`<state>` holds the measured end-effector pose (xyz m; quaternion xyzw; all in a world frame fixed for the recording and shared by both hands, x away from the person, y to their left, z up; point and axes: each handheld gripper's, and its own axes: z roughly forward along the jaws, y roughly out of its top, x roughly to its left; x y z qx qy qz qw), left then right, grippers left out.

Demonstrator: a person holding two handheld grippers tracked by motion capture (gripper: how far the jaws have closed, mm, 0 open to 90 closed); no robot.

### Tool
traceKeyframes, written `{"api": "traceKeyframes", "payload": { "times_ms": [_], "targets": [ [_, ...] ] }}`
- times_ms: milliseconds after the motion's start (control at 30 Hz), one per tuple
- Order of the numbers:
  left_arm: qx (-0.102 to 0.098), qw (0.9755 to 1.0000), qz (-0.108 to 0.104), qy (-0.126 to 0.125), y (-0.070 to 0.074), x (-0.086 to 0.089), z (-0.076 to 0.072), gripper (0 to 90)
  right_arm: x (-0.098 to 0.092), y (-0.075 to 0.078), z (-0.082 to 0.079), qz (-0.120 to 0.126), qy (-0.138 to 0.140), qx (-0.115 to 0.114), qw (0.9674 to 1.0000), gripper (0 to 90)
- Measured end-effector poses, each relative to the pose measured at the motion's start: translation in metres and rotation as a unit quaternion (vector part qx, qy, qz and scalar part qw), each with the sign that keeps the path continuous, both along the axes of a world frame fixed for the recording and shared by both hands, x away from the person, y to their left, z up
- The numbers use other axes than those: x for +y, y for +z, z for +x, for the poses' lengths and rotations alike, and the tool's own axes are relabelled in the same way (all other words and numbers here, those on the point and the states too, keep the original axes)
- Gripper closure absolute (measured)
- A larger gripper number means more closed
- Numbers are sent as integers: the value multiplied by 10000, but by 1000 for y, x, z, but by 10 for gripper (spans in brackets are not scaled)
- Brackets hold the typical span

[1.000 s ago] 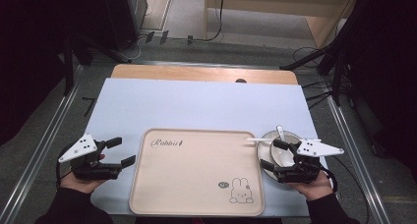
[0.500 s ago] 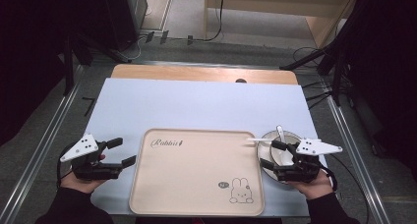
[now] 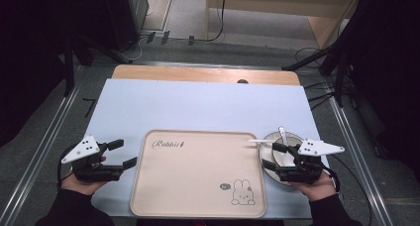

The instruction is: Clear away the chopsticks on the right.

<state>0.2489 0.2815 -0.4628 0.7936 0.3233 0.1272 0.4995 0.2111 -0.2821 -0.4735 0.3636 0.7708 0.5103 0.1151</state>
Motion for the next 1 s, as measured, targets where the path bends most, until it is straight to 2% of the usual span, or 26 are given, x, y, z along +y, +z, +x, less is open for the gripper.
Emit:
{"api": "traceKeyframes", "payload": {
  "times_ms": [200, 233, 300, 433, 533, 667, 867, 1000],
  "targets": [
    [6, 10000, -22, 3, 0, 0, 0, 193, -3, 3, 0, -43, -66, 46, 10000, 312],
    [0, 10000, -21, 13, 0, 0, 0, 193, -6, 6, 2, 60, -57, 206, 9998, 329],
    [6, 10000, -10, 14, 0, 0, 0, 193, -9, 7, 3, 140, -77, 282, 9995, 329],
    [6, 10000, 6, 21, 0, 0, 0, 194, -14, 10, 2, 95, -236, 219, 9994, 327],
    [5, 10000, 12, 21, 0, -1, 0, 198, -24, 14, 3, -30, -469, 189, 9987, 327],
    [7, 10000, 34, 38, 0, 0, 0, 200, -33, 16, 6, -39, -623, 164, 9979, 341],
    [3, 10000, 40, 57, 0, -1, 1, 204, -58, 16, 15, -47, -1072, 233, 9940, 415],
    [5, 10000, 59, 59, 0, -1, 1, 206, -68, 12, 19, -71, -1228, 288, 9920, 448]
  ]
}}
